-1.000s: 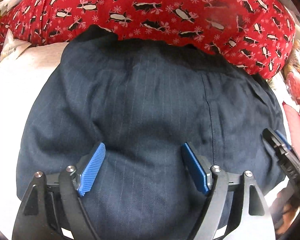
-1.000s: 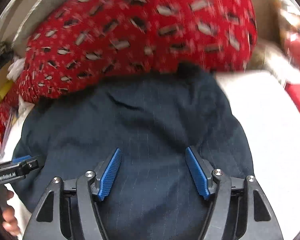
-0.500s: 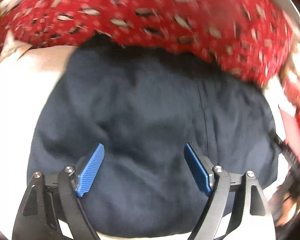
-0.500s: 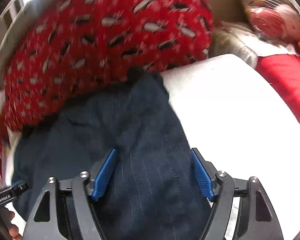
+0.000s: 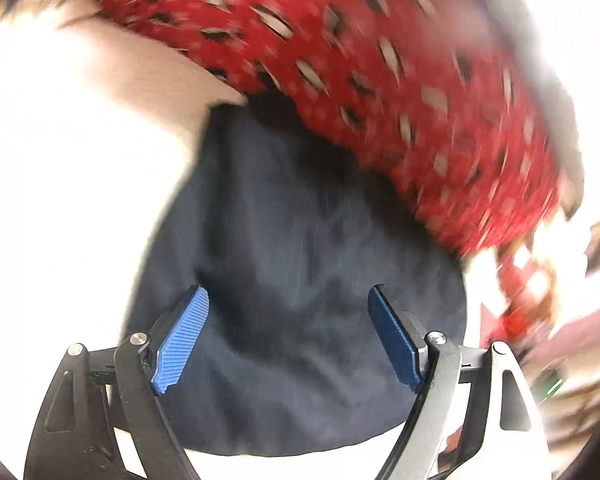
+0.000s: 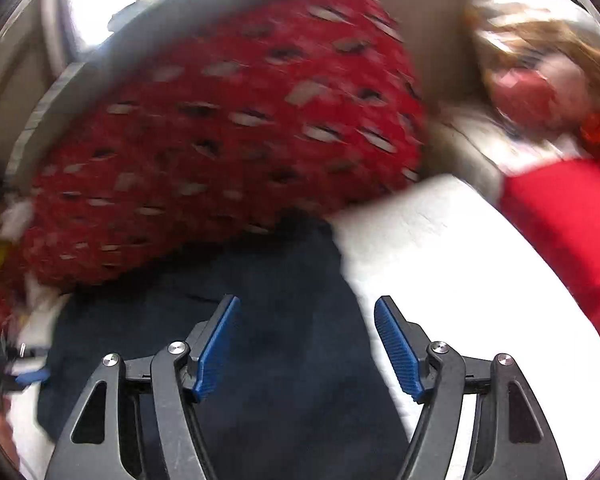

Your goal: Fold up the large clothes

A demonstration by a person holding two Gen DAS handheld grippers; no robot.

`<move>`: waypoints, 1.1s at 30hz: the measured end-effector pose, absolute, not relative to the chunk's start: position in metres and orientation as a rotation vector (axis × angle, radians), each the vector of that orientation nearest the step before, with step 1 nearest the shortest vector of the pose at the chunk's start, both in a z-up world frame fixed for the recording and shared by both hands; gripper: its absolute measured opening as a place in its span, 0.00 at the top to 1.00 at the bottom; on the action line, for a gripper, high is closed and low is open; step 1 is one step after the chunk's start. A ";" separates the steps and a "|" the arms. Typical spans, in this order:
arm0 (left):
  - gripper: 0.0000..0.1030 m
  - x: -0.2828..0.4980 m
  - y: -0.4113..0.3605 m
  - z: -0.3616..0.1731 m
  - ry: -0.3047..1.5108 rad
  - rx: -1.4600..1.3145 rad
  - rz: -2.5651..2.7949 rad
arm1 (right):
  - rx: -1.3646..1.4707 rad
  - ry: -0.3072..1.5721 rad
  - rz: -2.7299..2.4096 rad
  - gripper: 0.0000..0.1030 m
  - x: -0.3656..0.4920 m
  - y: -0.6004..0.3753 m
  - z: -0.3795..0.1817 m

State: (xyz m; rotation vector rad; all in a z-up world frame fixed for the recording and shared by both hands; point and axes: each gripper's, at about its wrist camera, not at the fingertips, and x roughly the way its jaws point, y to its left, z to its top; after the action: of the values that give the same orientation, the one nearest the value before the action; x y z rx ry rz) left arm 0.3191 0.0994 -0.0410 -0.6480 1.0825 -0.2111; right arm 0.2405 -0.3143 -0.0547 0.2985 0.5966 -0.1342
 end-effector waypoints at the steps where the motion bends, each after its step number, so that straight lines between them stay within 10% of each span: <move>1: 0.20 0.322 0.111 -0.042 1.077 -0.687 -0.196 | 0.282 0.603 -0.081 0.31 0.242 -0.303 -0.053; 18: 0.08 0.326 0.112 -0.094 1.227 -0.832 -0.326 | 0.004 0.838 0.046 0.24 0.293 -0.214 -0.120; 24: 0.72 0.324 0.081 -0.068 1.188 -0.730 -0.335 | 0.013 0.825 0.047 0.24 0.283 -0.216 -0.118; 33: 0.83 0.314 0.032 -0.007 1.097 -0.658 -0.384 | 0.027 0.854 0.081 0.22 0.276 -0.224 -0.111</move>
State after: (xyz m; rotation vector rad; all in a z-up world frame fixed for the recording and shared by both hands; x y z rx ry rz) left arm 0.3136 0.0319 -0.0070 -0.6583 1.0975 -0.3839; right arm 0.2764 -0.2242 -0.1105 0.0275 0.8540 0.0812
